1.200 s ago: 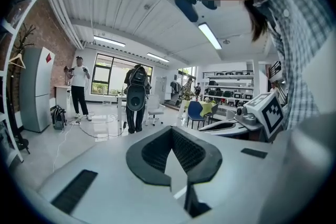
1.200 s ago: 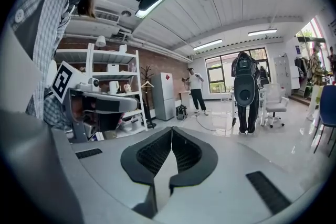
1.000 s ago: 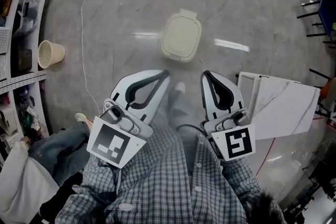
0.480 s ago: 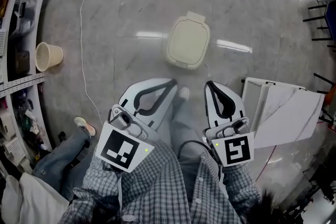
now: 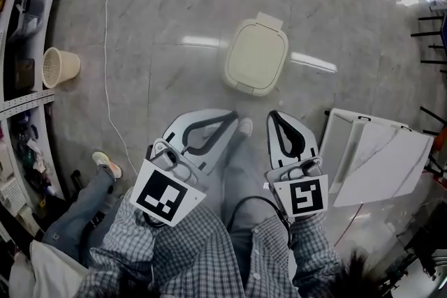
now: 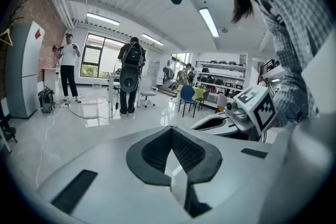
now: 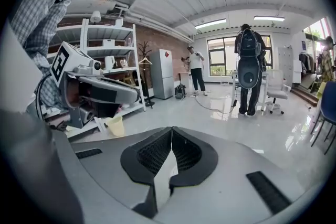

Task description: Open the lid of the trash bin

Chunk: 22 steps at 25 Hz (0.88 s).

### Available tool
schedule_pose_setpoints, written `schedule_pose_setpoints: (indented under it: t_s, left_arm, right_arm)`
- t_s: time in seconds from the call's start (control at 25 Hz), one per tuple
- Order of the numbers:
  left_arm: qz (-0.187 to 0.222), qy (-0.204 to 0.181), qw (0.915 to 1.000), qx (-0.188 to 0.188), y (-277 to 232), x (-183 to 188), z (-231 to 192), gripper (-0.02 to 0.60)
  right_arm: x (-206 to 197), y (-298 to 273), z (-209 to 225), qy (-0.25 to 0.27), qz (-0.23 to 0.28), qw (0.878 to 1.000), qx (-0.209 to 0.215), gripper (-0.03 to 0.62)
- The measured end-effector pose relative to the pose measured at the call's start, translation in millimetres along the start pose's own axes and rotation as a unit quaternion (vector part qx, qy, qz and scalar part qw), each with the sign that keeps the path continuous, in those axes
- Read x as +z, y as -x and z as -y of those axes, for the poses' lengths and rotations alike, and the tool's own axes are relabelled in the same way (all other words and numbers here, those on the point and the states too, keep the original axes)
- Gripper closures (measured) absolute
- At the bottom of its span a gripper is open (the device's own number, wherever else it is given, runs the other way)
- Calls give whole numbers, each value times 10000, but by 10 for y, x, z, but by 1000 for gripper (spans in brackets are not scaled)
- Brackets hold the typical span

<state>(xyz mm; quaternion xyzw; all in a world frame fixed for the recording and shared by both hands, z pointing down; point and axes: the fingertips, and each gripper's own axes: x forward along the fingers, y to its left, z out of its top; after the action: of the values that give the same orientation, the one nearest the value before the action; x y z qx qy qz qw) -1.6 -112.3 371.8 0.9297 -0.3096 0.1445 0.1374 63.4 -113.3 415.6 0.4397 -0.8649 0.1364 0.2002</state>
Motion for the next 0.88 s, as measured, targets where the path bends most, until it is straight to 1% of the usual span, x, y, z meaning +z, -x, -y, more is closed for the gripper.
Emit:
schedule_pose_setpoints:
  t_s: [0.16,0.28,0.36,0.48,0.64,0.88]
  left_arm:
    - [-38,-9,10000,-39,-108,-186,-72,577]
    - [-144,107,9998,70,-142,-341,-149,577]
    - [-190,196,9995,130,-168,-426,-199,577]
    - [-242,256,9993,127,-205,-521,-228,577]
    - [-305,311,9989,153,-257,-640,-274,577]
    - [-459,373,9982,98,-312,-853,-273,577]
  right_arm:
    - [-214,-181,14,238,-157,9996,46,576]
    - [-412,-292,34,305,-348,9989,-20,576]
    - [-548,-379,61,210,-466,9987,-50,576]
    - [-720,-495,107,58,-555,9984,-37,576]
    - [-973,-631,121,152,-714,9973,-1,576]
    - [-1405,-825,83,22,-972,9952,77,576]
